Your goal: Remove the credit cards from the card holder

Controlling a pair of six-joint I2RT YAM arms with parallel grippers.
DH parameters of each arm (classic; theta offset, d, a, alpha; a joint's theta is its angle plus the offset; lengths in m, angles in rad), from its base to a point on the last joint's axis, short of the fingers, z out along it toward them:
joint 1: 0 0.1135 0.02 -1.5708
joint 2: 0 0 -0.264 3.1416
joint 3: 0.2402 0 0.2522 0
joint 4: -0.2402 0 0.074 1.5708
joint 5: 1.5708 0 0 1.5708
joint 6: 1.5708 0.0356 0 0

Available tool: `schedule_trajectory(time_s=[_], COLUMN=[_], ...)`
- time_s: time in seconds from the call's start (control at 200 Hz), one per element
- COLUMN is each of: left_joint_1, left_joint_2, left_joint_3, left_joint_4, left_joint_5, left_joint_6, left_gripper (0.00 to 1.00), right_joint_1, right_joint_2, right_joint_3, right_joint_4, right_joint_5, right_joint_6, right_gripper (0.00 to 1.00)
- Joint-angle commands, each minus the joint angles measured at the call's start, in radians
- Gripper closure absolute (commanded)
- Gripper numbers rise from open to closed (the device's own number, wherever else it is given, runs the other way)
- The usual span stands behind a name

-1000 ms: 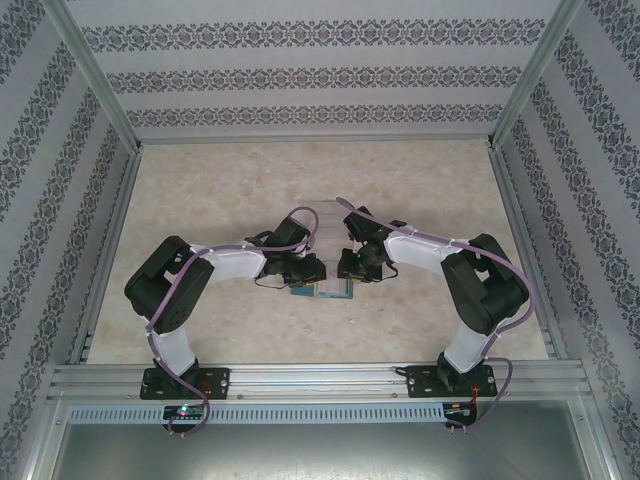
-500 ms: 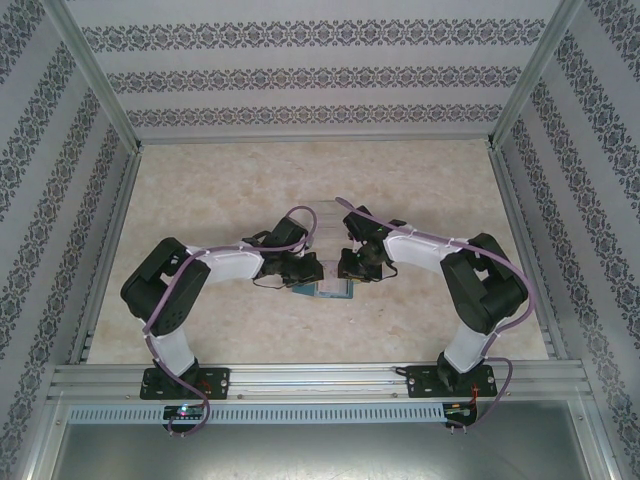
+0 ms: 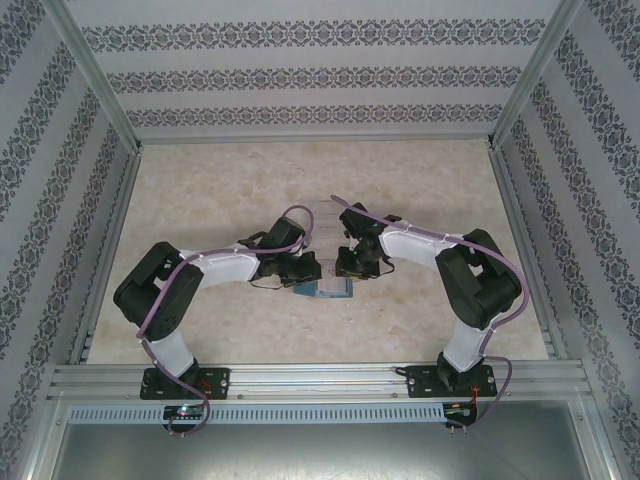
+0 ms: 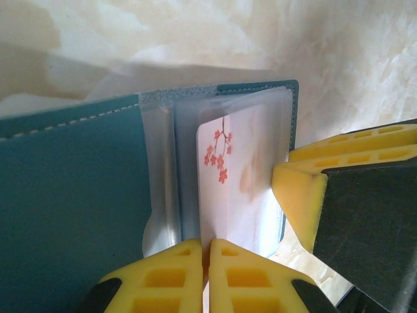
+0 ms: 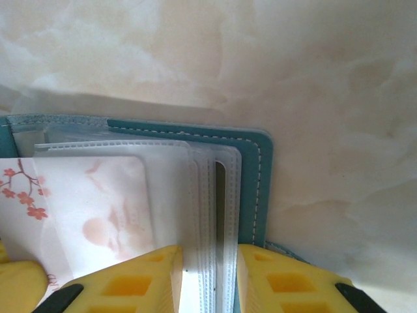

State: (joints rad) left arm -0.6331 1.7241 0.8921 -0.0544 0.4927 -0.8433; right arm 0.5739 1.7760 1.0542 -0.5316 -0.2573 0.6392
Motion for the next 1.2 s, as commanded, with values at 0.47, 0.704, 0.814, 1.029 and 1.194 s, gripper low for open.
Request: schedule_trajectory(time_s=[0.47,0.704,0.814,1.029,1.194], left_joint_1=[0.004,0.004,0.004,0.005,0.009], left_joint_2=[-0.065,-0.083,-0.091,-0.113,-0.096], left_joint_3=[0.027,0.078,0.112,0.165,0.224], left_joint_4=[-0.201,-0.301,-0.358,-0.454,-0.534], left_joint_5=[-0.114,-0.126,-0.14,-0.153,-0.099], left_joint_6=[0.115,0.198,0.246,0.346,0.459], left_gripper=[0.95,0.96,0.97,0.98,0.99], right_joint_1=[-0.005,-0.006,-0.006,-0.011,-0.018], right_joint_2=[-0.049,-0.082,-0.096,-0.124,-0.149], right_joint_3=[-0.009,-0.003,0.0,0.001,-0.002], right_joint_4=[-0.077,-0.099,-0.102,-0.106,-0.116], right_joint_5=[0.116,0.125,0.125,0.12,0.126], right_joint_6=[-0.022,-0.022,-0.023,-0.025,-0.031], right_gripper=[0.73,0.73,0.73,0.73,0.73])
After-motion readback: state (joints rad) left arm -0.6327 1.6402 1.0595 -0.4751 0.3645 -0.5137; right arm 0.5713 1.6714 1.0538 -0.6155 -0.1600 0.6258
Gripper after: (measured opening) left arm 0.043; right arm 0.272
